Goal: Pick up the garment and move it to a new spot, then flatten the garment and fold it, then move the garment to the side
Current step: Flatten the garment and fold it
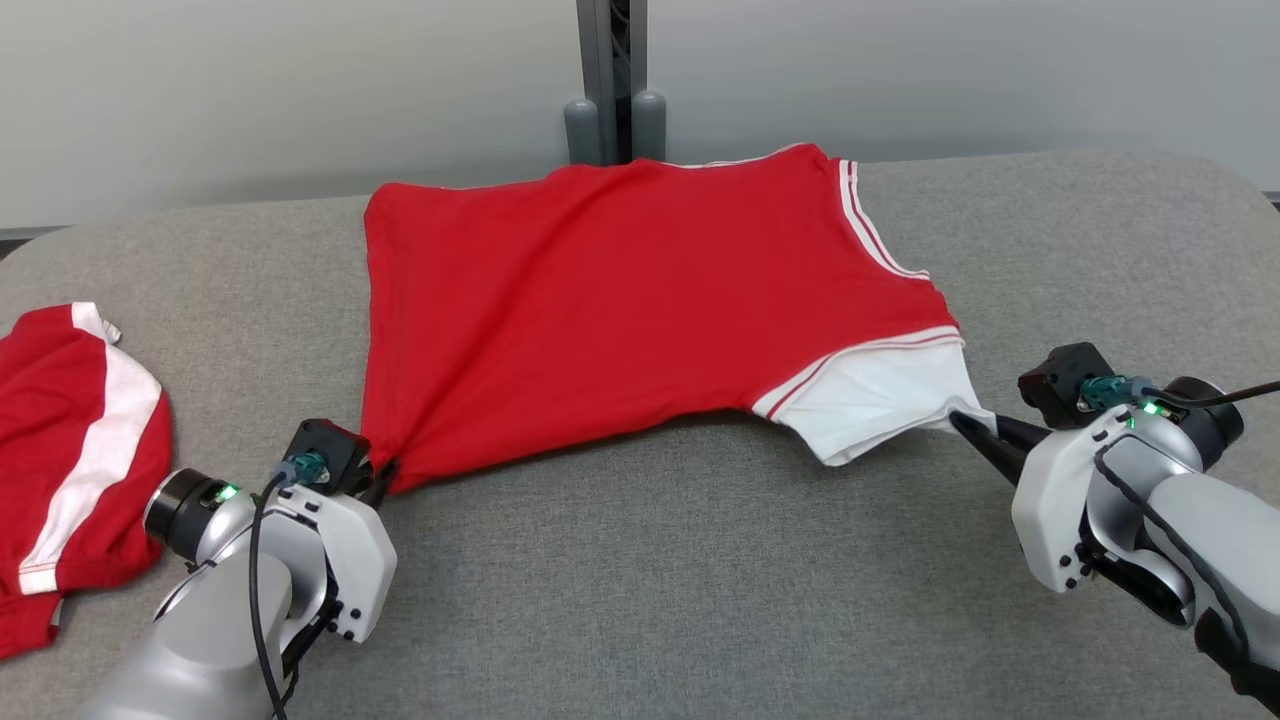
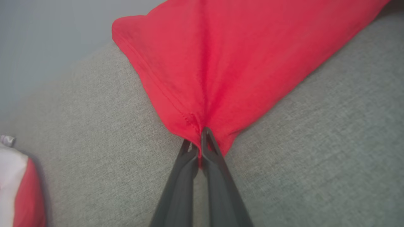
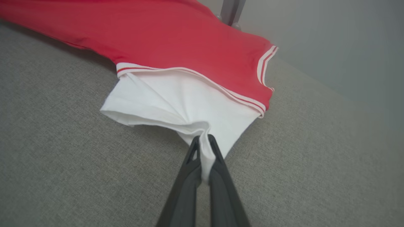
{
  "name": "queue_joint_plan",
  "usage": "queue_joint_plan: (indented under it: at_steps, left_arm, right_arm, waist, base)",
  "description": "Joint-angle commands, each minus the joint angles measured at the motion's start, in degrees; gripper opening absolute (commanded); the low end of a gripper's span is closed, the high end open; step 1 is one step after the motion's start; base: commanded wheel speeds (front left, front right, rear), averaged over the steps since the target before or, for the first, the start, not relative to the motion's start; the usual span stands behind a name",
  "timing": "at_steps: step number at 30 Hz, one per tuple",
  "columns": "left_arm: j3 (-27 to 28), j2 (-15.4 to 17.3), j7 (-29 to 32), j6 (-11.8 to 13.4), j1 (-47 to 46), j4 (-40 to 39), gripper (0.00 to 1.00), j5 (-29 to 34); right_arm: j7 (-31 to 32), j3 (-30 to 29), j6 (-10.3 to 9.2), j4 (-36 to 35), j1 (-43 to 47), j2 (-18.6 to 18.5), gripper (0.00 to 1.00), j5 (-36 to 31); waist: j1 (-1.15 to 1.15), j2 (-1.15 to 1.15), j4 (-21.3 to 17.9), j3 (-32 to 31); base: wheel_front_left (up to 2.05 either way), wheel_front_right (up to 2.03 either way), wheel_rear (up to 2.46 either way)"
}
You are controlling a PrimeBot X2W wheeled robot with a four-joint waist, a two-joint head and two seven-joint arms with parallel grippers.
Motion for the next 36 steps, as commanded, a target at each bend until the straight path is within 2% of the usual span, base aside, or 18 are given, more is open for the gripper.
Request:
queue_joint_plan:
  at_steps: [1, 12, 19, 25, 32, 36]
  left_arm:
    - [-1.08, 0.5, -0.06, -0.03, 0.97, 0.06, 0.0, 0.91]
    - [-8.05, 3.27, 1.21, -0.02, 3.48, -1.67, 0.0, 5.08]
    - [-11.22, 5.82, 4.34, 0.0, 5.76, -5.09, 0.0, 4.56]
    - [-12.69, 9.4, 8.35, 0.09, 7.95, -10.09, 0.0, 3.11]
    - [-12.33, 13.79, 15.9, 2.09, 12.11, -19.21, 0.0, 0.24]
    - [-11.38, 17.02, 20.09, 4.4, 15.28, -27.5, 0.0, -2.44]
  right_arm:
    - [1.37, 0.92, -0.01, -0.88, 0.6, -1.27, 0.0, 1.87]
    - [11.9, 8.28, -0.01, -9.57, 0.66, -8.19, 0.0, 13.67]
    - [17.74, 9.77, -0.01, -14.07, 1.83, -11.23, 0.0, 18.08]
    - [24.15, 10.09, -0.01, -16.55, 3.88, -13.82, 0.0, 21.62]
    - [30.33, 7.98, -0.02, -19.51, 7.89, -16.37, 0.0, 25.44]
    - [32.56, 5.99, -0.02, -21.51, 10.75, -17.33, 0.0, 27.33]
  waist:
    - [0.0, 0.0, 0.07, -0.78]
    - [0.0, 0.0, -0.15, -4.6]
    - [0.0, 0.0, -0.27, -6.35]
    - [0.0, 0.0, -0.32, -7.54]
    - [0.0, 0.0, -0.11, -8.2]
    - [0.0, 0.0, 0.11, -8.32]
  base:
    - [0.0, 0.0, 0.0]
    - [0.0, 0.0, 0.0]
    - [0.0, 0.0, 0.0]
    - [0.0, 0.0, 0.0]
    - [0.0, 0.0, 0.0]
    - [0.0, 0.0, 0.0]
